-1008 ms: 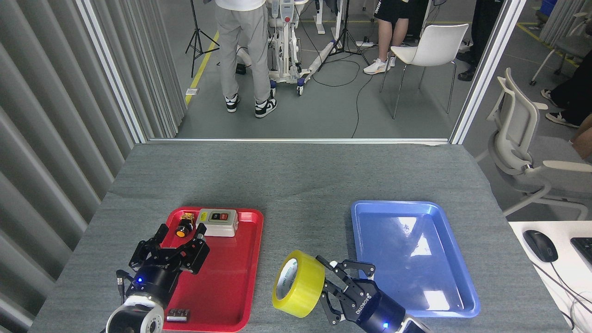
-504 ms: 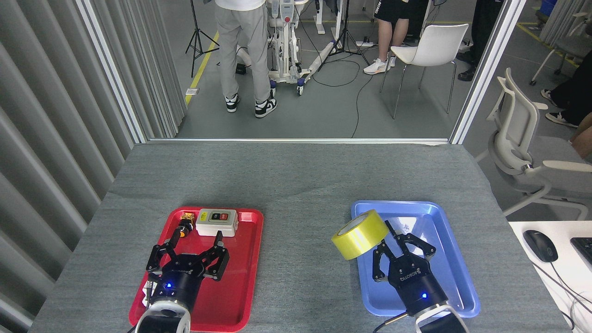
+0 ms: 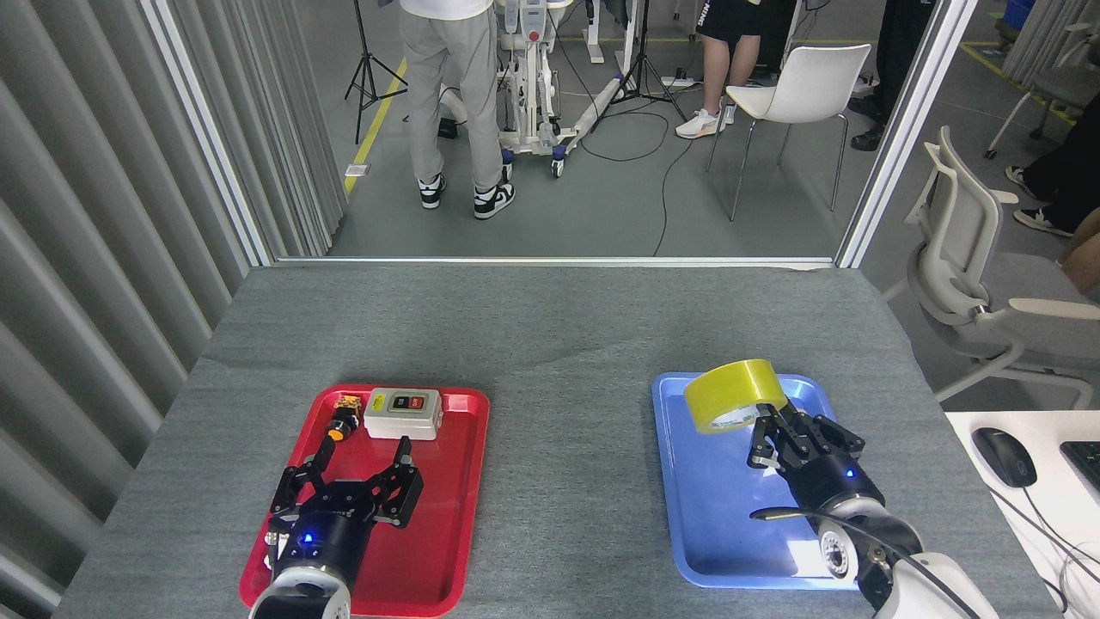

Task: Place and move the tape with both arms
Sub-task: 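Carry the tape with the right gripper over the blue tray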

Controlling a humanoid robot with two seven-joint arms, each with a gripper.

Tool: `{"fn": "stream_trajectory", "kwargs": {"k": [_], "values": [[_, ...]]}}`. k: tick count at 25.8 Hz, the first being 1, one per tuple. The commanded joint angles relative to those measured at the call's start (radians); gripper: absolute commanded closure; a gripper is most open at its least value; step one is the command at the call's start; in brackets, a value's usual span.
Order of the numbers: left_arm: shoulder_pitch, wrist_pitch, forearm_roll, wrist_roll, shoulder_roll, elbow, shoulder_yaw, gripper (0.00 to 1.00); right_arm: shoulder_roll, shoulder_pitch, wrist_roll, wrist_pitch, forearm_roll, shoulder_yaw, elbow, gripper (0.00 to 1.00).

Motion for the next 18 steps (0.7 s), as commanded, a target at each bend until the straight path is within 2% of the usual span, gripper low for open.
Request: {"fn": "stream_trajectory", "kwargs": {"k": [1, 3, 6, 8, 12, 16, 18], "values": [[0.004, 0.005, 0.023, 0.001, 0.002, 0.001, 0.000, 0.00, -0.080, -0.028, 0.115, 0.004, -0.145, 0.048, 0.020, 0.90], [0.002, 0.003, 0.023, 0.001, 0.005, 0.004, -0.002, 0.00, -0.116, -0.045, 0.157, 0.004, -0.220, 0.083, 0.038, 0.91], [0.001, 0.002, 0.023, 0.001, 0.017, 0.014, -0.003, 0.00, -0.154, -0.071, 0.221, 0.008, -0.286, 0.100, 0.066, 0.91], [-0.002, 0.003, 0.022, 0.001, 0.026, 0.022, -0.003, 0.00, -0.154, -0.115, 0.269, 0.012, -0.294, 0.100, 0.112, 0.91], [-0.002, 0.006, 0.022, 0.007, 0.032, 0.022, -0.003, 0.00, -0.142, -0.259, 0.376, 0.032, -0.298, 0.105, 0.264, 0.91], [-0.004, 0.008, 0.023, 0.010, 0.042, 0.027, -0.003, 0.00, -0.103, -0.391, 0.479, 0.019, -0.297, 0.172, 0.442, 0.91], [-0.006, 0.008, 0.023, 0.010, 0.045, 0.037, -0.003, 0.00, -0.091, -0.420, 0.487, -0.007, -0.298, 0.210, 0.480, 0.90]]}}
